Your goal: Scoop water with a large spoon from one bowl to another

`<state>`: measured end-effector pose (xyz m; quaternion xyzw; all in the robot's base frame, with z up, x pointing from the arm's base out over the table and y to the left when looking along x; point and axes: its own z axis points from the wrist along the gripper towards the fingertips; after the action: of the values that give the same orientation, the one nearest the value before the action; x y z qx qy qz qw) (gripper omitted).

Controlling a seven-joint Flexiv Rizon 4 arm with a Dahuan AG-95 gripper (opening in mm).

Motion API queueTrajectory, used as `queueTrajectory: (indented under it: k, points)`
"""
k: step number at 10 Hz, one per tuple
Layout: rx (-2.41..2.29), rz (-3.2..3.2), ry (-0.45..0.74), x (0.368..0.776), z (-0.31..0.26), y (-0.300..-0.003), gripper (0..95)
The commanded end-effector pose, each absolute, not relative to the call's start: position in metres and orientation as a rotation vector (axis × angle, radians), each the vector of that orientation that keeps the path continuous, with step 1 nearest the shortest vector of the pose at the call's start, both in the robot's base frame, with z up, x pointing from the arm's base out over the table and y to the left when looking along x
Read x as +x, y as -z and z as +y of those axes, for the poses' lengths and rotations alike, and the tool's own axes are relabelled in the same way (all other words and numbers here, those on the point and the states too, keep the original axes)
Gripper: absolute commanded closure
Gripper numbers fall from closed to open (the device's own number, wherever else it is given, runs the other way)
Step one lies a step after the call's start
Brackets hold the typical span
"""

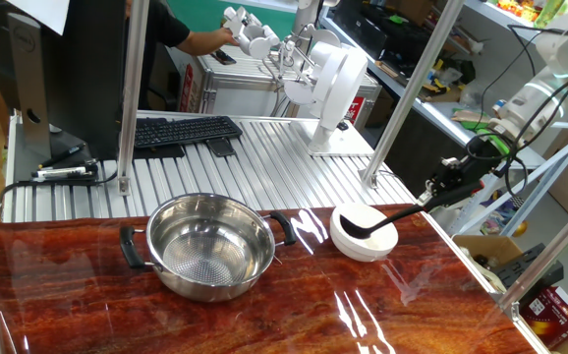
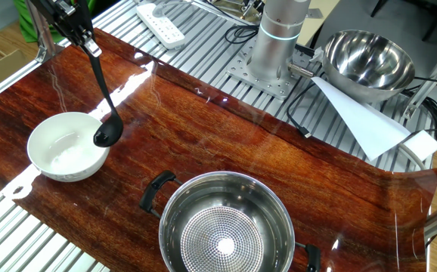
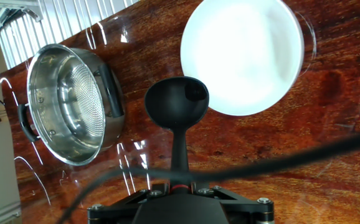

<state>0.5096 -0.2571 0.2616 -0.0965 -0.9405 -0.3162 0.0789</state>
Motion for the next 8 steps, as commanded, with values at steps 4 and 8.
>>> queueTrajectory:
  k: [4,8]
  points:
    - [-0.293,-2.808,0.952,0.5094,-0.2572,-0.2611,95.0]
    - [-0.301,-2.786,0.975,0.5093,-0.2573,-0.2610,95.0]
